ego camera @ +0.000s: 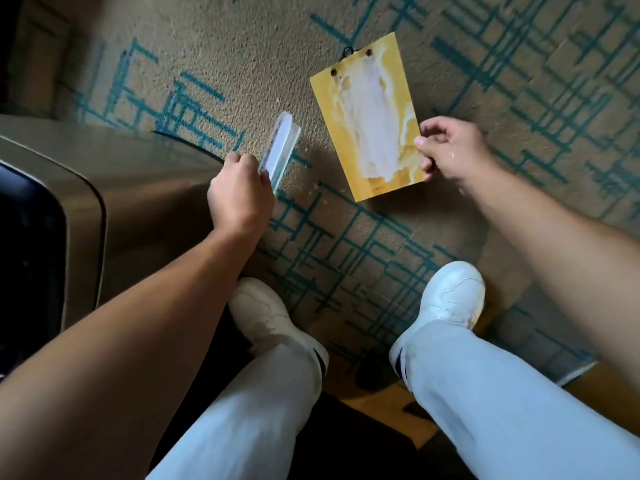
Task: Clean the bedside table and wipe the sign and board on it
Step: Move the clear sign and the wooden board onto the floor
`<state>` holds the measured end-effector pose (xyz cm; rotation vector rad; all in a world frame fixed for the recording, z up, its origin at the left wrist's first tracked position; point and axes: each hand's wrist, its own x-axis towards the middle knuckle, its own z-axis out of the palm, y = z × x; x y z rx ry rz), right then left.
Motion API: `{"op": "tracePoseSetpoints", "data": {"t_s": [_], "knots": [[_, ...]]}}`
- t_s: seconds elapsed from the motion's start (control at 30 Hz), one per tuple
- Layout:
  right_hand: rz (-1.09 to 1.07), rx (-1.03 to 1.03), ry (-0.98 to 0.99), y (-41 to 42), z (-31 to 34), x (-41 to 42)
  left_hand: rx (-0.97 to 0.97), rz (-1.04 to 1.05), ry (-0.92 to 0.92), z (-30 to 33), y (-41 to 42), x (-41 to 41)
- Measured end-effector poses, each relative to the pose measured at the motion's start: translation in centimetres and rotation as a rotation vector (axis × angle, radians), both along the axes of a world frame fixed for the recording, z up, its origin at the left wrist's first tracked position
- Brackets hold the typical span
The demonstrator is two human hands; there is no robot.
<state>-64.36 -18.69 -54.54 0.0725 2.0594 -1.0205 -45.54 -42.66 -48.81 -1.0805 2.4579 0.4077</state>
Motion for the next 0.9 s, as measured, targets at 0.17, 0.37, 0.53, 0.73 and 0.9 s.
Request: {"op": "tracePoseSetpoints", "data": {"t_s": [0.17,0.37,0.53,0.73,0.9], "knots": [[0.035,0.063,0.023,-0.8,-1.5,-0.8,-0.045,-0.167,-0.013,-0.6,-0.2,-0.2],[0.008,0.105,0.055,-1.5,-2.6,-1.9,-0.019,-0.274,-0.001,-1.6,-0.2,1.0],[-0.004,0.177,0.133,-1.6,-3.3,-1.9,0.008,-0.261,-0.022,-2.1,0.3,1.5],[-0.074,0.258,0.095,-1.8,-4.0,-1.7,0.006,-0.269,-0.091,-2.2,0.6,0.9],[-0.055,0.307,0.083,-2.2,-2.3,-2.0,0.042,-0.203,-0.133,-0.3,0.9,-0.2]]}}
